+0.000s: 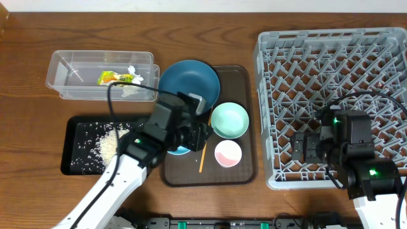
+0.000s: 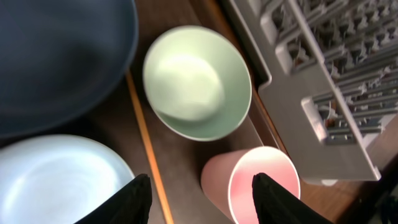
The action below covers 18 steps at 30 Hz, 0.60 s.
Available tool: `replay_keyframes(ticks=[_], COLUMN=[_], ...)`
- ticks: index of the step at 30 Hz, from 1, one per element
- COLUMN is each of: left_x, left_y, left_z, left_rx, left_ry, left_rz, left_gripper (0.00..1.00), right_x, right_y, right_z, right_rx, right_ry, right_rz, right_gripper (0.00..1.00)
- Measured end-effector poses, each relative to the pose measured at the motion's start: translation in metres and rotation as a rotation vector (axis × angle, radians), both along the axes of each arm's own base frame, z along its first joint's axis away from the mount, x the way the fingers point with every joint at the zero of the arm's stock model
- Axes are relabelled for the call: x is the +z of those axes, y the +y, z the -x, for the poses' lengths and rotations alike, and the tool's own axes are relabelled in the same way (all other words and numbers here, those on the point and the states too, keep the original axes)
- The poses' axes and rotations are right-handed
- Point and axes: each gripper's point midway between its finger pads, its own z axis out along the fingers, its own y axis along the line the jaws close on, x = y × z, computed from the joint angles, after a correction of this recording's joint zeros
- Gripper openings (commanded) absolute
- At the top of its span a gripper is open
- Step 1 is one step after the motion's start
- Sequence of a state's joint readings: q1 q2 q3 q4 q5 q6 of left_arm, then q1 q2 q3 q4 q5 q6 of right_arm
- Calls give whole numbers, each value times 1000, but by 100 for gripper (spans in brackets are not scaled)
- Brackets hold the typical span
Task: Sort waste into correct bins and load items into the dishwasher rack
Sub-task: 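Set the empty light-blue bowl back on the brown tray, then grasp the pink cup on the brown tray with the left gripper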
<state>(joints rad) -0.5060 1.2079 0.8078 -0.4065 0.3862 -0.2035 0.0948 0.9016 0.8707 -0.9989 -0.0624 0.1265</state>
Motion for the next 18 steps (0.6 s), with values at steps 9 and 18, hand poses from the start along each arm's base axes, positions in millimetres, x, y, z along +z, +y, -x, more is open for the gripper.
replay_keyframes(ticks=[9, 18], left_x=[9, 30], left_y=[-7, 5], left_z=[10, 1], left_rx=[-20, 19], left_ry=[107, 235], left_rz=[-116, -305], left_gripper=[56, 65], right_x=[0, -1], right_y=[0, 0], right_z=[0, 1], right_rx=[0, 0], right_ry=[0, 5], right_rz=[0, 0], right_gripper=[99, 99])
